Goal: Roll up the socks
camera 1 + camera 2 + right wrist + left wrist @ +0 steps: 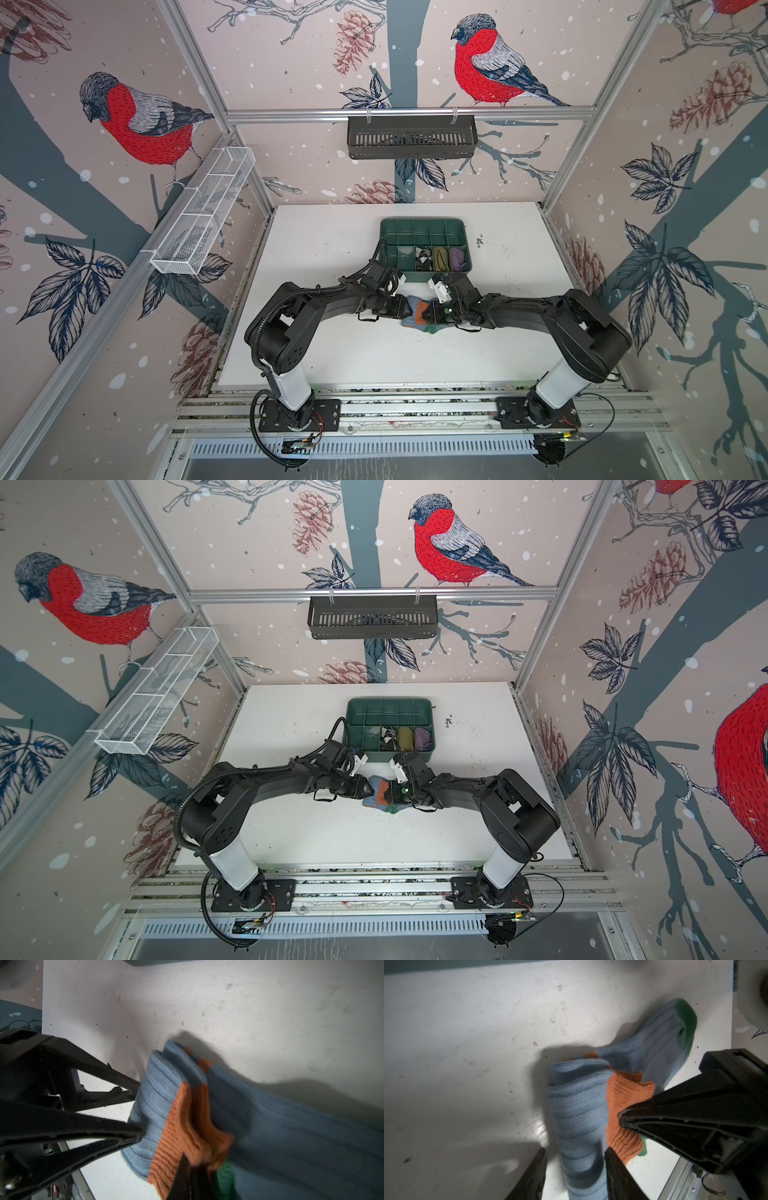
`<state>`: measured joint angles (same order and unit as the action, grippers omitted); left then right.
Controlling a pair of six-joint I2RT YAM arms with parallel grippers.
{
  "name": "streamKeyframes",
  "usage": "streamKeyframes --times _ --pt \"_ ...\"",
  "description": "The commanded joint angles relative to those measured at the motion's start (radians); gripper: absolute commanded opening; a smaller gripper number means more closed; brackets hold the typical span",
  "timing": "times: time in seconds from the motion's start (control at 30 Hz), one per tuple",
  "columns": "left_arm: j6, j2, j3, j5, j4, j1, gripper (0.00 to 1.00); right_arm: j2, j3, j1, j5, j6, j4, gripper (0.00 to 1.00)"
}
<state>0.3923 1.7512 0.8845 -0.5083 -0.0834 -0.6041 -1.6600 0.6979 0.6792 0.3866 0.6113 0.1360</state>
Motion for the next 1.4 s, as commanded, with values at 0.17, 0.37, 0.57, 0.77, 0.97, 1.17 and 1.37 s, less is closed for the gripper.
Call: streamKeyframes --times 0.17,0.37,0.57,0.77,0.97,1.17,1.37 --pt "0.013 0.022 -0.031 -0.053 0.065 0.003 0.45 -0.021 -0.005 0.0 -0.024 -0.012 -0.053 0.08" --pt "0.021 0.035 -0.05 -0.072 0.092 0.006 0.38 -0.023 -0.005 0.0 -0.025 -0.012 -0.053 0.08" --pt "0.023 0.021 -0.052 -0.084 0.092 0.012 0.22 -0.037 -0.005 0.002 -0.021 -0.01 -0.046 0.08" --pt "0.002 0.003 -0.035 -0.053 0.037 0.015 0.04 -0.011 0.006 0.003 -0.003 -0.011 -0.046 0.11" --pt "-0.028 -0.008 -0.009 0.024 -0.062 0.017 0.0 0.095 0.001 -0.028 0.023 -0.03 -0.074 0.2" --pt "-0.072 -0.033 0.04 0.121 -0.204 0.017 0.0 0.153 -0.008 -0.117 0.006 -0.076 -0.122 0.2" --pt "-0.116 -0.028 0.108 0.218 -0.36 0.017 0.0 0.072 0.004 -0.127 0.043 -0.088 -0.084 0.14"
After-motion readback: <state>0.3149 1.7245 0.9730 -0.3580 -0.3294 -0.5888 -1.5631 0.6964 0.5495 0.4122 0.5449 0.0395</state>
